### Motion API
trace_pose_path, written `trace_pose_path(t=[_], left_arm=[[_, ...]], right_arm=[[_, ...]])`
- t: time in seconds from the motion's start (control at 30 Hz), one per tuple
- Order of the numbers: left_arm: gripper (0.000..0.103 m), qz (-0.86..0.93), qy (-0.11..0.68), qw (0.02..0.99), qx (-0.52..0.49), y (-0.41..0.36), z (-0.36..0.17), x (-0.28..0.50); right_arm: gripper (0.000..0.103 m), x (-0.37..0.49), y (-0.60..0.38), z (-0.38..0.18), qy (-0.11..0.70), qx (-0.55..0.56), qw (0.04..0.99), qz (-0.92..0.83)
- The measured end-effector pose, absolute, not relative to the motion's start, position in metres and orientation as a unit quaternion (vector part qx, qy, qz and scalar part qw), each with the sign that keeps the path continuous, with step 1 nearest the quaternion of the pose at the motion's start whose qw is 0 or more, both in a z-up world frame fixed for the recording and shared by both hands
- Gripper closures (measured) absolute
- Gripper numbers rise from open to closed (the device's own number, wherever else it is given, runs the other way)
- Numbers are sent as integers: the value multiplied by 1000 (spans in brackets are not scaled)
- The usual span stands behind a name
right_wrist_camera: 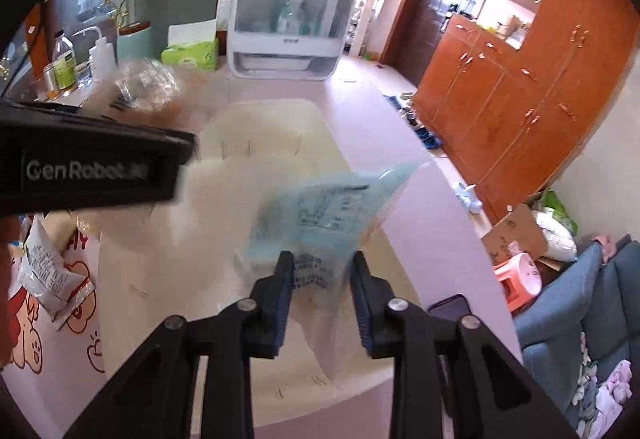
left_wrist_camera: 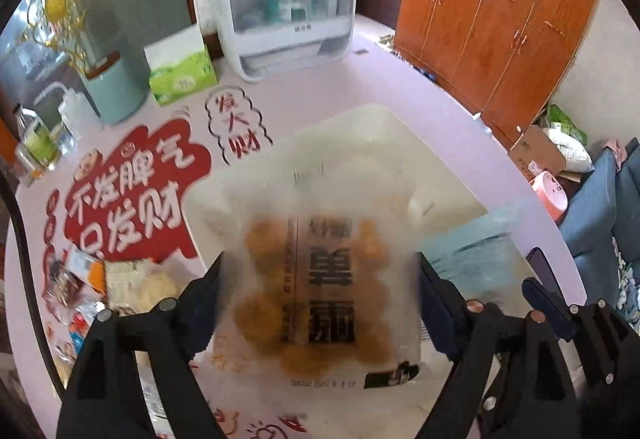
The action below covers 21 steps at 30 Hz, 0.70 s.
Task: Organize snacks
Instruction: 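Carry both bags over the white bin and open both tools to drop them, then move both tools back to the snack pile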
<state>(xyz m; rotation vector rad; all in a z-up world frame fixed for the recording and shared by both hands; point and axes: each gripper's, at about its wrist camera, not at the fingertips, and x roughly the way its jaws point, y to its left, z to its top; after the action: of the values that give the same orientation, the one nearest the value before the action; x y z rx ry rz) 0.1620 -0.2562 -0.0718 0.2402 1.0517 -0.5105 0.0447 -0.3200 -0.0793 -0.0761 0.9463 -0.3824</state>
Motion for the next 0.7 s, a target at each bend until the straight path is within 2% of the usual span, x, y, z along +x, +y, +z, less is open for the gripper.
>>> trace_pose_path(t=[0.07,0.13,0.17,0.43,0.7], left_arm=[[17,-231,504,825,112,-255,-80,161],[17,-222,505,827,109,-248,-84,158],[17,-215,503,831,106,-242,-84,155],[17,-181,471,860,76,-174,-61,125],[17,-155,424,888,90,-125,-46,80]], right_arm=[[58,44,-318,-84,453,-43,873,-174],[39,39,-316,-85,448,-40,878,-161],[37,37,-315,-86,446,-37,881,-153],[36,21,-297,-92,476,-3,875,-87],[36,10,-276,-80,475,-3,878,-56]])
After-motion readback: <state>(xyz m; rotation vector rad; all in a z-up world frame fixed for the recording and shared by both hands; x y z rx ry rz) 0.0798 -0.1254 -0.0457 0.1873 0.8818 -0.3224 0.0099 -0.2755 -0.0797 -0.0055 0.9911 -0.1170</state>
